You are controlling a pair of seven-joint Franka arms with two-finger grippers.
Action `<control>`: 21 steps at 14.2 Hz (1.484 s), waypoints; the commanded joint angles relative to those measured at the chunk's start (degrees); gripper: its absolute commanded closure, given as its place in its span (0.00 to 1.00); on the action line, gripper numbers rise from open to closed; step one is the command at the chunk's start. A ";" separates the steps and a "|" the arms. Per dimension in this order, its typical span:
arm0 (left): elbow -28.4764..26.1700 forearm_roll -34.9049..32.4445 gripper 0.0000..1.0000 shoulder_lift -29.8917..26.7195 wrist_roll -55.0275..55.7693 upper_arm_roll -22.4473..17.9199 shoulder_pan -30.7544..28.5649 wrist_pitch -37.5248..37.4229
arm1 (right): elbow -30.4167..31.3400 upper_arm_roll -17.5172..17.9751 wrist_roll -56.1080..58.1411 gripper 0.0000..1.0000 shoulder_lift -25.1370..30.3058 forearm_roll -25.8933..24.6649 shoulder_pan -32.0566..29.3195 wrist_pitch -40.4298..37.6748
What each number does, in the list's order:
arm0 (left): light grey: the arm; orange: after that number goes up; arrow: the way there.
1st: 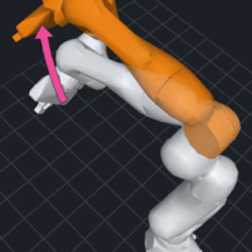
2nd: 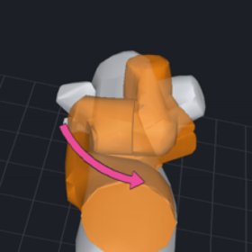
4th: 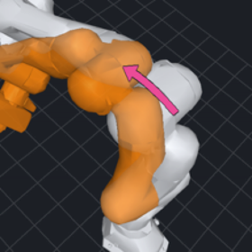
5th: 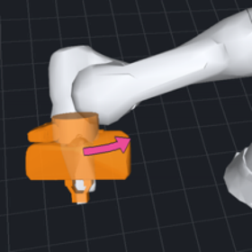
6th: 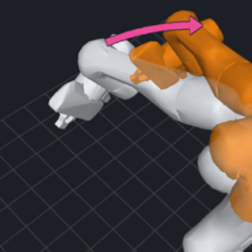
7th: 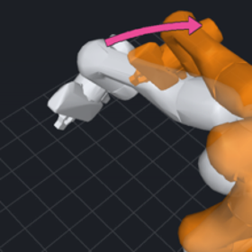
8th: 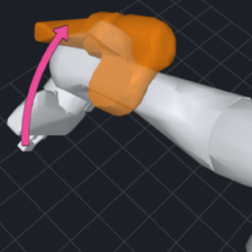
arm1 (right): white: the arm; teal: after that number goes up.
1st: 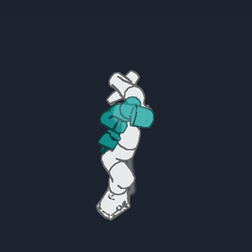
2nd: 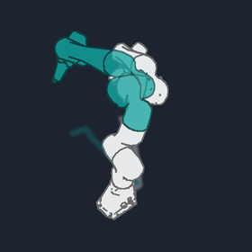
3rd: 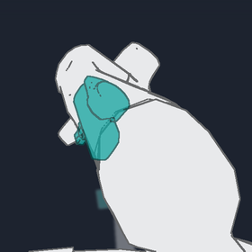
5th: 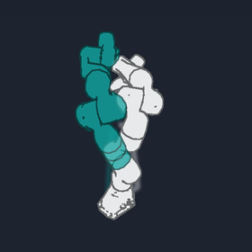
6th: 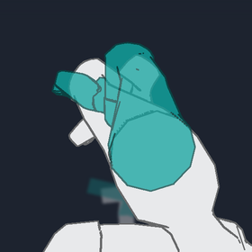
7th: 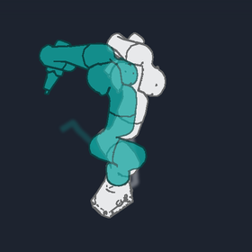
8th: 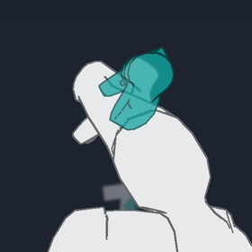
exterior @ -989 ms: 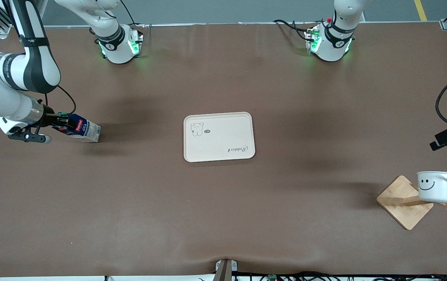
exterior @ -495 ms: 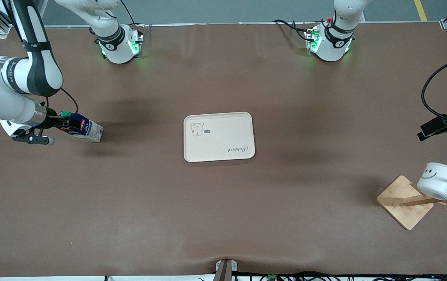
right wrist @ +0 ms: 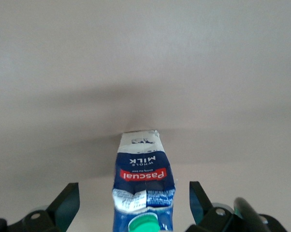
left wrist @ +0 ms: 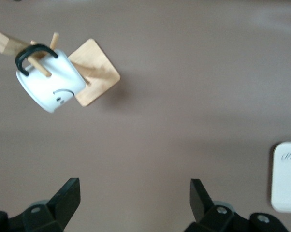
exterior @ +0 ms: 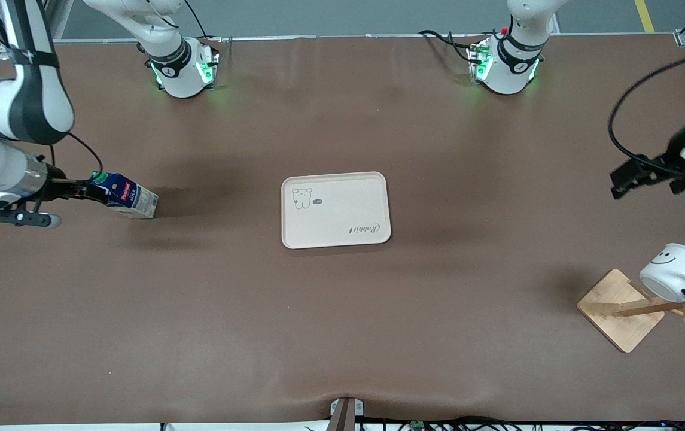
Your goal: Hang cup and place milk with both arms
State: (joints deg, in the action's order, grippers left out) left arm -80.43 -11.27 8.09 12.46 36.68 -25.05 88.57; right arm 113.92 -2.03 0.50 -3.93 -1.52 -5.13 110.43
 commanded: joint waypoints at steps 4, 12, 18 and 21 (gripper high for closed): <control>-7.89 6.95 0.00 -9.92 -1.03 -20.22 16.41 -2.18 | -17.23 0.27 0.20 0.00 -1.60 -1.03 3.28 -7.93; -12.74 10.83 0.00 -15.12 -1.39 -28.07 20.49 -3.76 | -23.38 0.45 0.38 0.00 -1.52 -0.41 3.99 -10.49; -12.48 12.23 0.00 -15.03 -2.26 -27.98 18.90 -4.37 | -28.41 0.36 0.81 0.00 -0.47 0.56 3.81 -21.38; -12.30 12.15 0.00 -15.12 -2.61 -27.37 18.98 -4.20 | -28.06 0.36 1.16 0.00 4.45 0.56 3.64 -27.36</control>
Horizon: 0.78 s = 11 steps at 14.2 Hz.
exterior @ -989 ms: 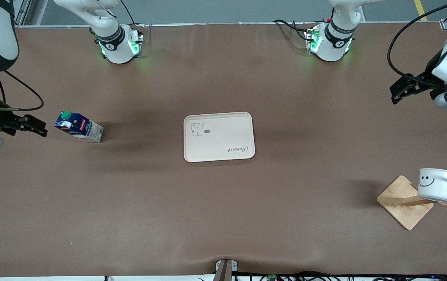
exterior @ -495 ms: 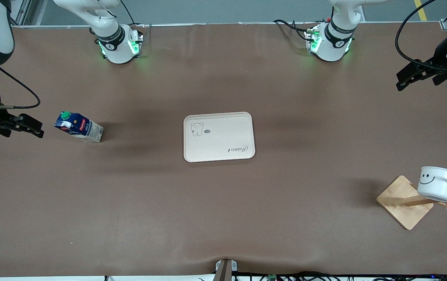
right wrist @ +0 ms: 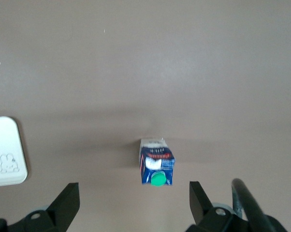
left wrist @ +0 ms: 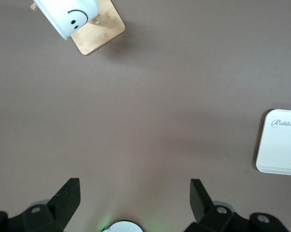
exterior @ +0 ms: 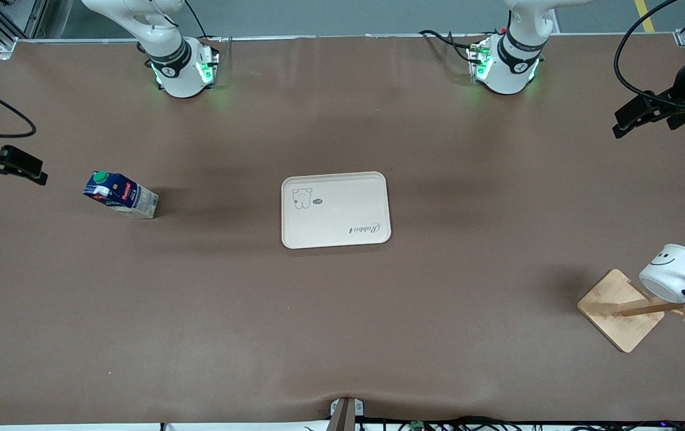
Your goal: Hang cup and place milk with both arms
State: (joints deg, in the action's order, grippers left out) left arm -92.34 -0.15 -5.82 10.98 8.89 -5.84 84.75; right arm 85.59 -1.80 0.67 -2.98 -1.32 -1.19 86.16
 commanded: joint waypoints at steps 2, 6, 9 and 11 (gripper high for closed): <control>-0.29 1.03 0.00 -1.21 -1.14 0.51 -0.32 -0.37 | 0.10 -0.22 2.31 0.00 3.95 0.27 -0.74 -3.19; -0.12 1.03 0.00 -0.86 -1.31 -0.02 -0.40 -0.37 | -1.91 -0.22 5.22 0.00 3.25 0.88 -1.80 -3.28; -0.29 1.12 0.00 -0.86 -1.31 -0.10 -0.40 -1.33 | -2.98 -0.13 5.13 0.00 3.16 0.09 -1.09 -3.36; -0.12 1.03 0.00 -1.04 -1.31 -0.10 -0.40 -2.83 | -3.06 -0.22 5.13 0.00 3.16 0.53 -1.53 -3.36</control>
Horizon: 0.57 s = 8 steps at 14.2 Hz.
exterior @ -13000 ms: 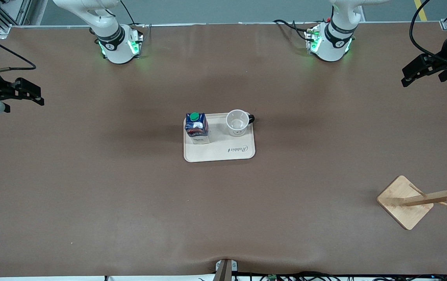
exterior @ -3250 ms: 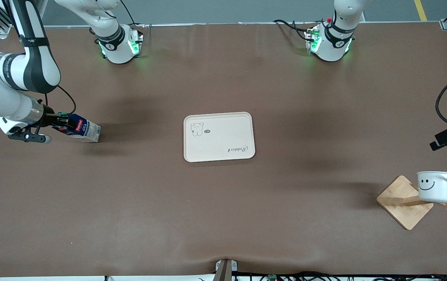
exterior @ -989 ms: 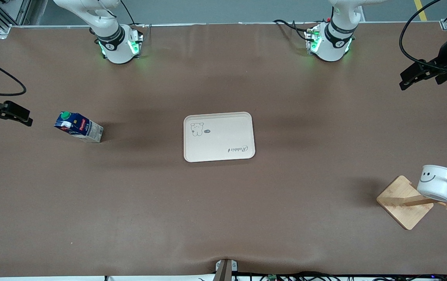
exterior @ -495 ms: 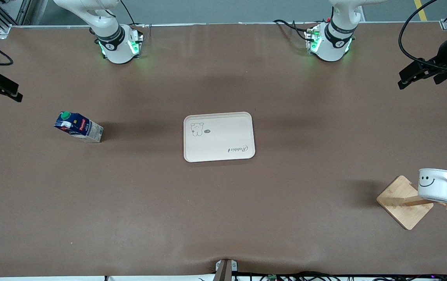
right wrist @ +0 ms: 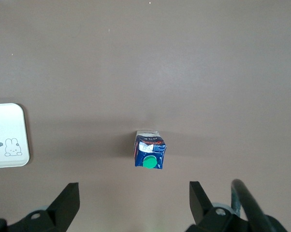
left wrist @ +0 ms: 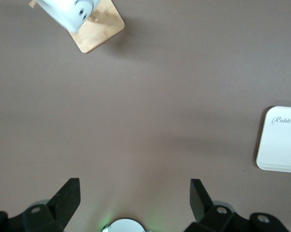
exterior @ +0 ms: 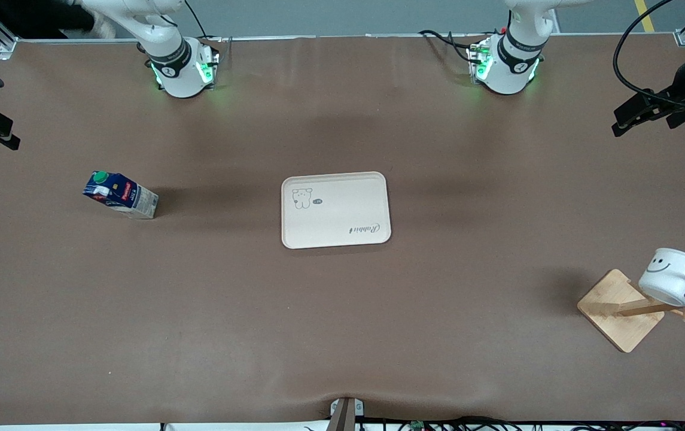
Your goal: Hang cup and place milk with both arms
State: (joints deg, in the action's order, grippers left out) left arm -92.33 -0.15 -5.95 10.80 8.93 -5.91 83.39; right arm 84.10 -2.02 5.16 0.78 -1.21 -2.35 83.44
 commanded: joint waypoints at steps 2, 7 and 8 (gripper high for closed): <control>-0.14 0.41 0.00 -0.90 -1.05 0.38 -0.16 -1.48 | -1.57 0.00 0.65 0.00 -0.69 0.51 -0.20 -0.65; -0.14 0.14 0.00 -0.64 -1.05 0.56 -0.07 0.02 | -1.66 0.09 0.65 0.00 -0.69 0.07 -0.11 -0.65; -0.05 0.23 0.00 -0.46 -1.05 0.47 -0.07 0.11 | -1.74 0.00 0.65 0.00 -0.69 0.07 -0.20 -0.65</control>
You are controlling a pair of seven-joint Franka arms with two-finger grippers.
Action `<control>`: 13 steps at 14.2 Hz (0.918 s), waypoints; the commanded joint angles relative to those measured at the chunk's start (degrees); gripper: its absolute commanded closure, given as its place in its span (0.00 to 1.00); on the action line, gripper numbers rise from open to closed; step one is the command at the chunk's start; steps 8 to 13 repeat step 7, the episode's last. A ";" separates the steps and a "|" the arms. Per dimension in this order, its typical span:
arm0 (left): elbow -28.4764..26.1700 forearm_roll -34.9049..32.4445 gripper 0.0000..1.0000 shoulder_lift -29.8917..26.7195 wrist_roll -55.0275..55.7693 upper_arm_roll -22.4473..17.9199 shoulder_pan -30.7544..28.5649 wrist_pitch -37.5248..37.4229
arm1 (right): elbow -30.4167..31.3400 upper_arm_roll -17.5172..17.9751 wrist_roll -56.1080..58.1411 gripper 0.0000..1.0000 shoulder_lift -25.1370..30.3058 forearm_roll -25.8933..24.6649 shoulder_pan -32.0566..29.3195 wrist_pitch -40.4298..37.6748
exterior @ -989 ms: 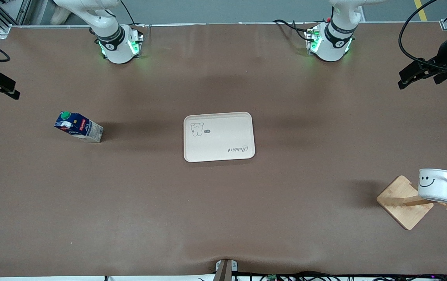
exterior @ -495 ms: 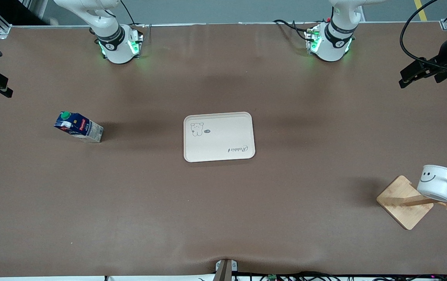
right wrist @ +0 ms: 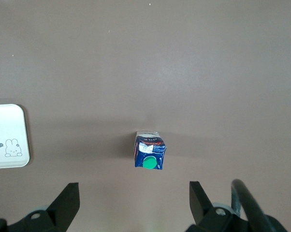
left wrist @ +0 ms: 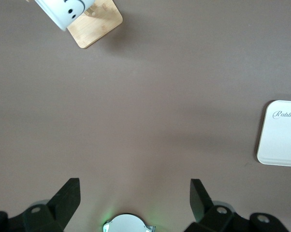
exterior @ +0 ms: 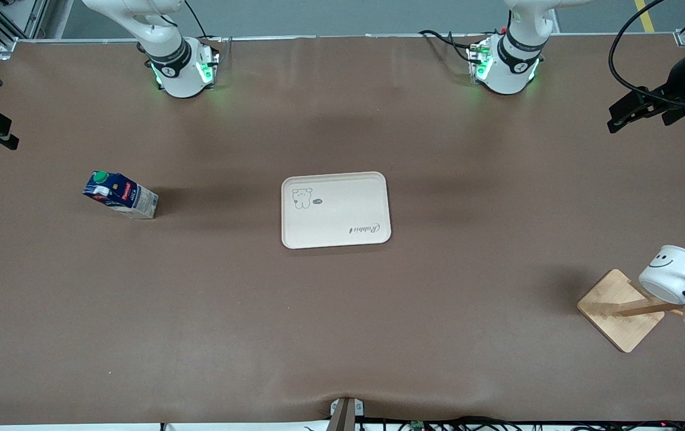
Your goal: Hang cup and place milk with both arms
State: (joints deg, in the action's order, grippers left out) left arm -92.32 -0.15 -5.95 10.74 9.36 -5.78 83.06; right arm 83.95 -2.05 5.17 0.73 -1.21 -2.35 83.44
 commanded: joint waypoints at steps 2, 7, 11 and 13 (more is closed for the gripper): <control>1.44 0.32 0.00 0.41 -1.07 0.04 -0.19 0.43 | -2.21 0.03 0.63 0.00 -0.65 -0.02 -0.20 -0.65; 4.08 0.06 0.00 1.82 -0.63 0.04 -0.28 0.08 | -2.22 0.03 0.63 0.00 -0.65 -0.10 -0.03 -0.65; 4.08 0.06 0.00 1.82 -0.63 0.04 -0.28 0.08 | -2.22 0.03 0.63 0.00 -0.65 -0.10 -0.03 -0.65; 4.08 0.06 0.00 1.82 -0.63 0.04 -0.28 0.08 | -2.22 0.03 0.63 0.00 -0.65 -0.10 -0.03 -0.65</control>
